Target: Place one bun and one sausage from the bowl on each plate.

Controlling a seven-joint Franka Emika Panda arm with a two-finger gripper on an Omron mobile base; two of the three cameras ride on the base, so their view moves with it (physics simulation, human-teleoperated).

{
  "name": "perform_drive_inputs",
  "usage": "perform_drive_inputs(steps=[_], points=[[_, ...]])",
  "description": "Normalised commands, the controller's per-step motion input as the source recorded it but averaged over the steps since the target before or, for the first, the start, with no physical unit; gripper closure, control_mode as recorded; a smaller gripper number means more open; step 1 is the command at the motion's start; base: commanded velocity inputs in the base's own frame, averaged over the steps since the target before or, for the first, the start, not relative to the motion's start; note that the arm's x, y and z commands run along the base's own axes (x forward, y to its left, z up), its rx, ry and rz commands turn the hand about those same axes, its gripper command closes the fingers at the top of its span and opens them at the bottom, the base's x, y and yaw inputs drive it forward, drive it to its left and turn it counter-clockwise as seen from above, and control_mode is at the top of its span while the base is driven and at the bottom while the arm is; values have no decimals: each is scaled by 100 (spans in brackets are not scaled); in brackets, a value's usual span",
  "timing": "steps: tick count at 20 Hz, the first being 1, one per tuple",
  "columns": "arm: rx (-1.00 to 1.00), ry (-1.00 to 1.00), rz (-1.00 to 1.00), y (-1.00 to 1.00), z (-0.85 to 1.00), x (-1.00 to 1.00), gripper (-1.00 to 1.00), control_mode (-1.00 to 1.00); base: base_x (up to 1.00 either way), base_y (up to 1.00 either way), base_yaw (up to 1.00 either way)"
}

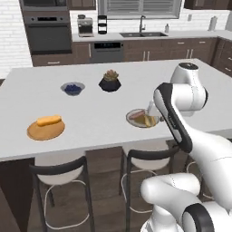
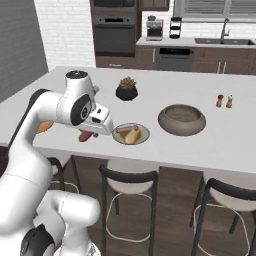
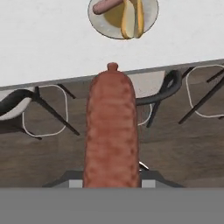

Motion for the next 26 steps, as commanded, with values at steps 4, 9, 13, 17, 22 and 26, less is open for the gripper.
perform_drive_inputs(steps=[4, 9, 13, 17, 22, 26], points=[[0, 0, 0, 0, 0, 0, 100, 100, 3, 100, 0], [0, 0, 0, 0, 0, 0, 100, 100, 11, 100, -1], [0, 0, 0, 0, 0, 0, 100, 100, 23, 100, -2], [0, 0, 0, 0, 0, 0, 100, 100, 49, 46, -3], [0, 0, 0, 0, 0, 0, 100, 100, 64, 15, -1], [0, 0, 0, 0, 0, 0, 100, 100, 44, 5, -1]])
